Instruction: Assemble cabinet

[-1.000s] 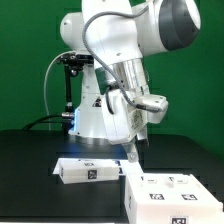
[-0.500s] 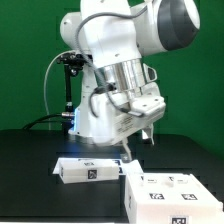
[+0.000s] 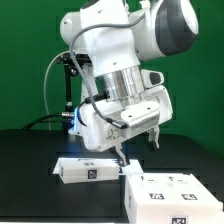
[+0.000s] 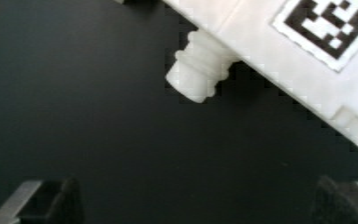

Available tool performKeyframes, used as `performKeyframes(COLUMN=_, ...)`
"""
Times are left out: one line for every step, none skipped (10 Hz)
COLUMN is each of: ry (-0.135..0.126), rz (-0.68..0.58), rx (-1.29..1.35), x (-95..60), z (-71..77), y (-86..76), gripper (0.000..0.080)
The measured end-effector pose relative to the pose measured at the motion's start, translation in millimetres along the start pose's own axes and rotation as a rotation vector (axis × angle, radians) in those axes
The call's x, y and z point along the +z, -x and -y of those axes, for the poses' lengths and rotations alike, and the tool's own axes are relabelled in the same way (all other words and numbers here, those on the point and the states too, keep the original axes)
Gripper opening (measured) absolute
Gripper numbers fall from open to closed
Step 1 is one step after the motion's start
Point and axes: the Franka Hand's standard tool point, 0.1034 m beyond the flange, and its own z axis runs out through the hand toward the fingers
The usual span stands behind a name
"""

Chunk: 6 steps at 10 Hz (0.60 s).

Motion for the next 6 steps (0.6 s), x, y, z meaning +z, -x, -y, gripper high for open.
performKeyframes(ry=0.0, rz=-0.001, rx=-0.001, x=0.3, z=0.0, y=-0.3, gripper=0.0649)
performKeyframes(ry=0.006, rz=-0.004, rx=-0.045, x=0.1, z=0.0, y=-0.5, gripper=0.0649)
performKeyframes(ry=0.04, rz=-0.006, rx=-0.165, x=-3.0, z=0.9, y=2.2, gripper=0.0649)
performKeyframes(ry=0.06, rz=0.004, rx=-0.239, x=-6.8, z=1.1, y=9.9, gripper=0.0649)
performKeyframes(ry=0.07, rz=0.015, rx=-0.296, x=-9.1, z=-0.1, y=16.4, gripper=0.0649)
performKeyframes(ry=0.069, rz=0.017, rx=-0.299, x=-9.2, z=-0.4, y=17.6, gripper=0.0649)
